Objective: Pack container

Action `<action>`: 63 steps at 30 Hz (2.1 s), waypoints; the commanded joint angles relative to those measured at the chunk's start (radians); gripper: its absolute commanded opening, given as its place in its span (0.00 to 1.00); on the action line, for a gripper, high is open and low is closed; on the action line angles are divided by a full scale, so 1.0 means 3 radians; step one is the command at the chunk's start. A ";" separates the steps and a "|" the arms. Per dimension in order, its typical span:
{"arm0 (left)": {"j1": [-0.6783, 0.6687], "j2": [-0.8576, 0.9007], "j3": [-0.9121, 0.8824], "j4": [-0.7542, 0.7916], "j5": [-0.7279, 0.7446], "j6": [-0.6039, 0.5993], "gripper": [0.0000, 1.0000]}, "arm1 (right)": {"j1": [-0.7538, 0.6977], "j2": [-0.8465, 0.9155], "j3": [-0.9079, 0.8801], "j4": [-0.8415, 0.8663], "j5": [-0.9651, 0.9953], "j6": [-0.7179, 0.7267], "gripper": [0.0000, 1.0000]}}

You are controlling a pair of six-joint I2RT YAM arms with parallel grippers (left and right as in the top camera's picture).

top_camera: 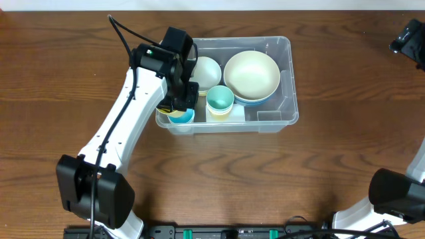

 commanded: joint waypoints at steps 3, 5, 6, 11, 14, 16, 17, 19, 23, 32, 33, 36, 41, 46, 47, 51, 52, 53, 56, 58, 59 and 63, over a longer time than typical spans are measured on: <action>0.0005 0.0020 -0.0013 -0.0004 0.0038 -0.0010 0.06 | -0.0015 -0.0064 0.0038 -0.0003 0.0022 0.0043 0.99; -0.0003 0.0020 -0.0013 -0.0004 0.0062 -0.0009 0.06 | -0.0015 -0.0064 0.0038 -0.0004 0.0022 0.0043 0.99; -0.0008 0.0020 -0.0013 -0.0004 0.0075 -0.0009 0.08 | -0.0015 -0.0064 0.0038 -0.0004 0.0022 0.0043 0.99; -0.0055 0.0020 -0.0013 0.0010 0.0109 -0.0010 0.54 | -0.0015 -0.0064 0.0038 -0.0004 0.0022 0.0043 0.99; -0.0064 0.0020 -0.0013 0.0014 0.0109 -0.0010 0.59 | -0.0015 -0.0064 0.0038 -0.0004 0.0022 0.0043 0.99; -0.0062 0.0020 -0.0011 0.0009 0.0108 -0.0009 0.60 | -0.0017 -0.0064 0.0038 -0.0003 0.0022 0.0043 0.99; -0.0058 0.0006 -0.0011 0.0006 0.0108 -0.0010 0.61 | -0.0015 -0.0064 0.0038 -0.0003 0.0022 0.0043 0.99; -0.0057 -0.0037 -0.0004 -0.0017 0.0108 -0.0011 0.61 | -0.0017 -0.0064 0.0038 -0.0004 0.0022 0.0043 0.99; -0.0057 -0.0252 0.0042 -0.0094 0.0108 -0.0011 0.61 | -0.0015 -0.0064 0.0038 -0.0004 0.0022 0.0043 0.99; -0.0057 -0.1373 0.0048 -0.0131 0.0107 -0.0098 0.99 | -0.0015 -0.0064 0.0038 -0.0004 0.0022 0.0043 0.99; -0.0057 -0.1499 0.0048 -0.0131 0.0107 -0.0098 0.98 | -0.0015 -0.0064 0.0038 -0.0003 0.0022 0.0043 0.99; -0.0057 -0.1845 0.0048 -0.0132 0.0107 -0.0098 0.98 | -0.0015 -0.0064 0.0038 -0.0004 0.0022 0.0043 0.99; -0.0057 -0.2307 0.0048 -0.0146 0.0084 -0.0066 0.98 | -0.0015 -0.0064 0.0038 -0.0004 0.0022 0.0043 0.99; -0.0057 -0.2715 0.0048 -0.0186 -0.0324 0.0159 0.98 | -0.0015 -0.0064 0.0038 -0.0003 0.0022 0.0043 0.99; -0.0057 -0.2794 0.0048 -0.0216 -0.0462 0.0159 0.98 | -0.0015 -0.0064 0.0038 -0.0004 0.0022 0.0043 0.99; -0.0057 -0.3106 0.0048 -0.0291 -0.0867 0.0159 0.98 | -0.0015 -0.0064 0.0038 -0.0004 0.0022 0.0043 0.99; -0.0057 -0.3182 0.0048 -0.0306 -0.0935 0.0158 0.98 | -0.0015 -0.0064 0.0038 -0.0003 0.0022 0.0043 0.99; -0.0057 -0.3255 0.0048 -0.0323 -0.0997 0.0159 0.98 | -0.0015 -0.0064 0.0038 -0.0003 0.0022 0.0043 0.99; -0.0057 -0.3470 0.0048 -0.0367 -0.1130 0.0159 0.98 | -0.0015 -0.0064 0.0038 -0.0004 0.0022 0.0043 0.99; -0.0056 -0.3593 0.0048 -0.0423 -0.1136 0.0169 0.98 | -0.0015 -0.0064 0.0038 -0.0004 0.0022 0.0043 0.99; -0.0042 -0.3655 0.0047 -0.0456 -0.1134 0.0172 0.98 | -0.0015 -0.0064 0.0038 -0.0004 0.0022 0.0043 0.99; 0.0137 -0.3928 0.0043 -0.0584 -0.1123 0.0160 0.98 | -0.0015 -0.0064 0.0038 -0.0004 0.0022 0.0043 0.99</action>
